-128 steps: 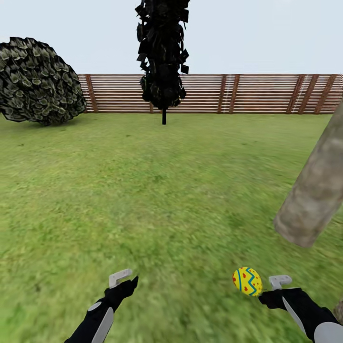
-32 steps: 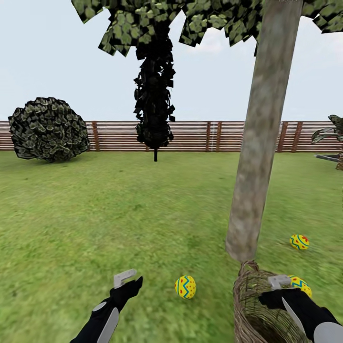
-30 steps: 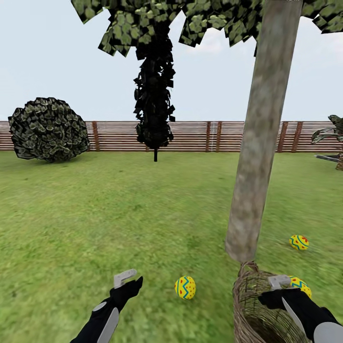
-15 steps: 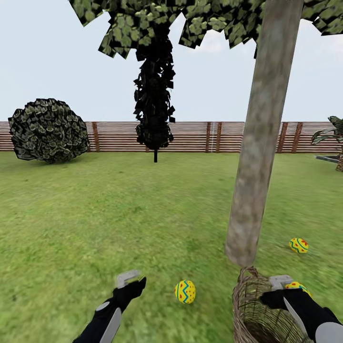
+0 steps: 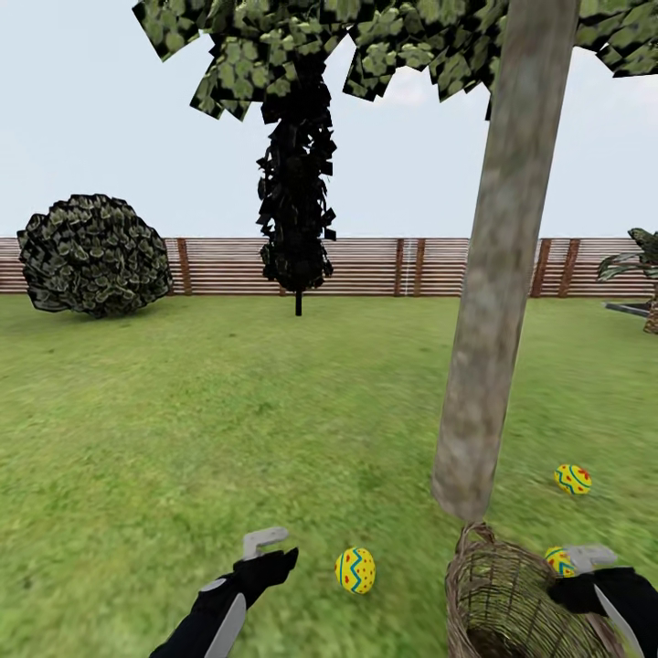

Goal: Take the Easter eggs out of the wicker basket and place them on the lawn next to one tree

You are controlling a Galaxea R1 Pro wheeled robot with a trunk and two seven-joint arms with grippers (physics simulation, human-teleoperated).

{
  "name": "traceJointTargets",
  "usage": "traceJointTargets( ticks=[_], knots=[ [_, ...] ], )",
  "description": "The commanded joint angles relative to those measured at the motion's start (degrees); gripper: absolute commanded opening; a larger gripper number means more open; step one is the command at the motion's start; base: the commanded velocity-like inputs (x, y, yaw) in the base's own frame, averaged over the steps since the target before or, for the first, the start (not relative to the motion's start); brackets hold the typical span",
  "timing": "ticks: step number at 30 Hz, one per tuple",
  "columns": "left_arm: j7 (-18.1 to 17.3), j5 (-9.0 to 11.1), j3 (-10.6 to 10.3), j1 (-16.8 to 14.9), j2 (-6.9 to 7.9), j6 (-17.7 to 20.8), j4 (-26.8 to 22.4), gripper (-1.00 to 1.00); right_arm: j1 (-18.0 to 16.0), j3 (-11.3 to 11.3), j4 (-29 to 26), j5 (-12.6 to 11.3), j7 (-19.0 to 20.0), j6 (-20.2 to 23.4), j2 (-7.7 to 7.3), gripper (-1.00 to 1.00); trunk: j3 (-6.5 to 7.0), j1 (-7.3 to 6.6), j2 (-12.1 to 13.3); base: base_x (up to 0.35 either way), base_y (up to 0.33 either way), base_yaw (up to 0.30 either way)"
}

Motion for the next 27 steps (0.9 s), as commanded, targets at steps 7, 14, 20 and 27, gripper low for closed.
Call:
traceJointTargets(
  ticks=[7, 14, 20, 27],
  knots=[
    [-0.1, 1.9, 4.1, 0.0, 0.17, 0.4, -0.2, 1.0, 0.0, 0.3, 6.1, -1.3, 0.1, -9.7, -0.93, 1.0, 1.54, -1.55, 2.8, 0.0, 0.0, 0.0],
    [0.1, 2.0, 4.8, 0.0, 0.39, 0.4, 0.0, 1.0, 0.0, 0.6, 8.0, -1.2, 0.1, -10.3, 0.29, 1.0, 3.01, -3.09, 5.6, 0.0, 0.0, 0.0],
    [0.0, 2.0, 5.2, 0.0, 0.69, 0.4, 3.6, 1.0, 0.0, 0.7, 11.9, -0.8, -0.3, -10.7, 3.83, 1.0, 4.25, -4.41, 8.0, 0.0, 0.0, 0.0],
    [0.0, 2.0, 5.2, 0.0, 0.75, 0.4, 6.2, 1.0, 0.0, 0.7, 16.1, -0.8, -0.4, -11.3, 5.29, 1.0, 5.75, -5.94, 10.8, 0.0, 0.0, 0.0]
  ],
)
